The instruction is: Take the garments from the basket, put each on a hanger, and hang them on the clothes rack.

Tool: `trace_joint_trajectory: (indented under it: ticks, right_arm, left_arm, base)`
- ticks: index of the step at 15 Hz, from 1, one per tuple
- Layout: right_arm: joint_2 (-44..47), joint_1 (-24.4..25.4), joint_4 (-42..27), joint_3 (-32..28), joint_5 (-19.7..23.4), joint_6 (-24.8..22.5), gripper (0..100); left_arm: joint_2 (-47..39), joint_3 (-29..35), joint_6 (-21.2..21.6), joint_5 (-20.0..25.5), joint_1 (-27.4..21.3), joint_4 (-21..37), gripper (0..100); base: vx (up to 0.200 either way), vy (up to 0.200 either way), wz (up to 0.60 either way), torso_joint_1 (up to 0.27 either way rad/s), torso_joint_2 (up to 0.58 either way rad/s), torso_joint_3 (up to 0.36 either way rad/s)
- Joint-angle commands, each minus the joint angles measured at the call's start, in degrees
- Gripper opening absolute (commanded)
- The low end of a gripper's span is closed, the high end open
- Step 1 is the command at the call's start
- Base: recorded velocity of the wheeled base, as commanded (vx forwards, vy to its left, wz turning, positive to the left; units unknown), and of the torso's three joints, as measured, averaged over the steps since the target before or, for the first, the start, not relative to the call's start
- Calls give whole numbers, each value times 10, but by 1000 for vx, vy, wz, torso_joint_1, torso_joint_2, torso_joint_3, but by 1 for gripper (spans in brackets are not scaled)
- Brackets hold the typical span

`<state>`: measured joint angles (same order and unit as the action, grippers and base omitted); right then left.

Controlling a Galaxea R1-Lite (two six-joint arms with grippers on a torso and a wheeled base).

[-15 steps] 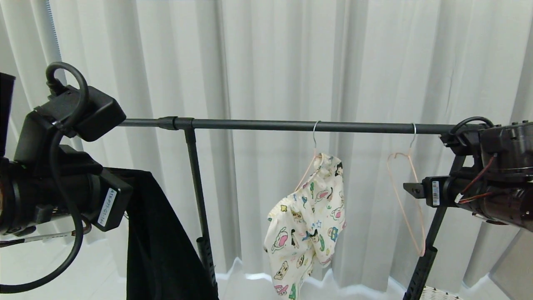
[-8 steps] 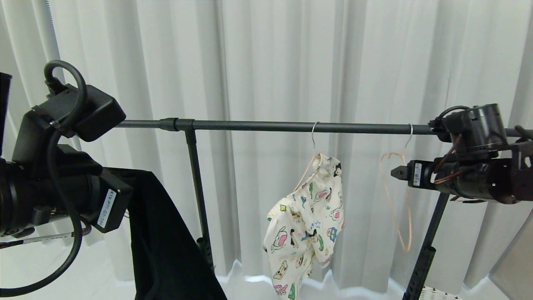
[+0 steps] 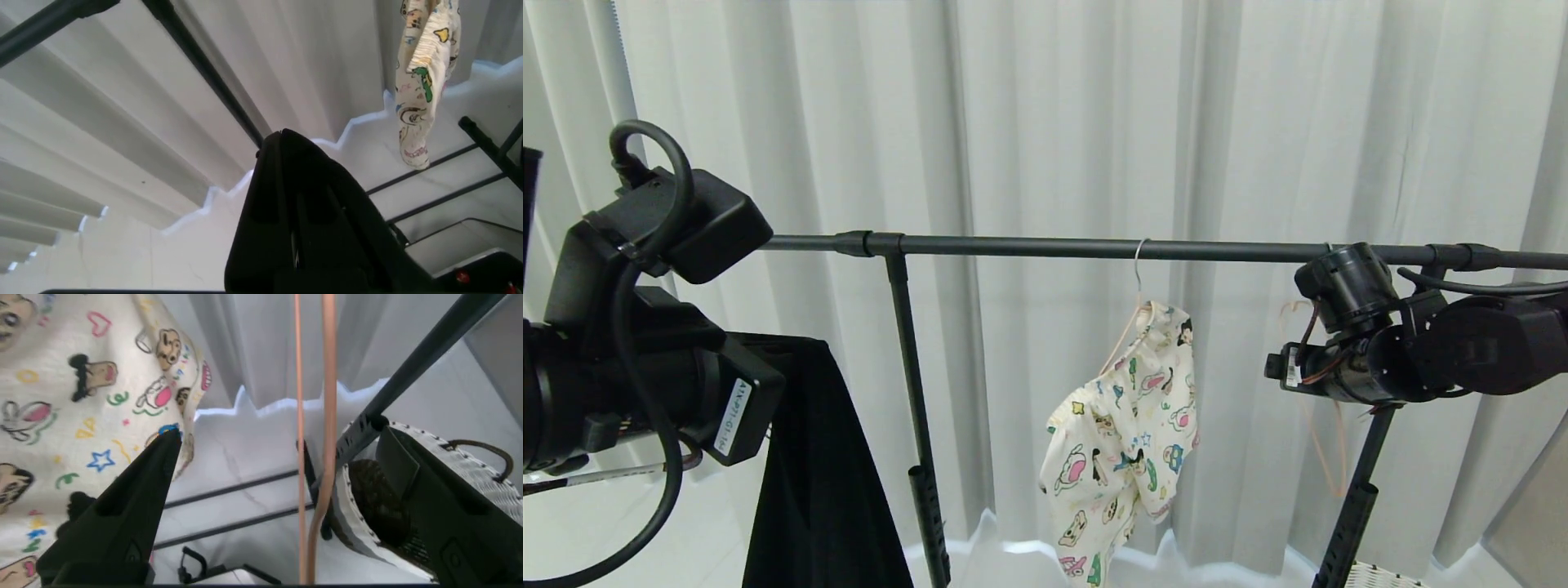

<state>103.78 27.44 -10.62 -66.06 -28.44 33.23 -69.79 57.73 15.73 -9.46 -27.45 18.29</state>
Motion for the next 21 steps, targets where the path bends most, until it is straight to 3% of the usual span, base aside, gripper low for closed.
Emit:
trace_joint_trajectory:
  ticks: [1,6,7,17,21]
  right_arm:
    - [5,1,1,3,0,-2,100]
    - [5,1,2,5,1,-9,100]
    - [5,1,2,5,1,-9,0]
    - [-5,1,3,4,0,-11,0]
    - [-33,1,18,6,1,-48,0]
  left_arm:
    - [-1,-1,0,0,-3,0,0]
    - [-1,-1,0,0,-3,0,0]
    - [-1,-1,0,0,-3,0,0]
    - [0,1,0,0,-3,0,0]
    - [0,1,0,0,-3,0,0]
  base:
    - [0,0,0,0,0,0]
    - [0,0,0,0,0,0]
    - [0,0,0,0,0,0]
    - [0,0,0,0,0,0]
    - [0,0,0,0,0,0]
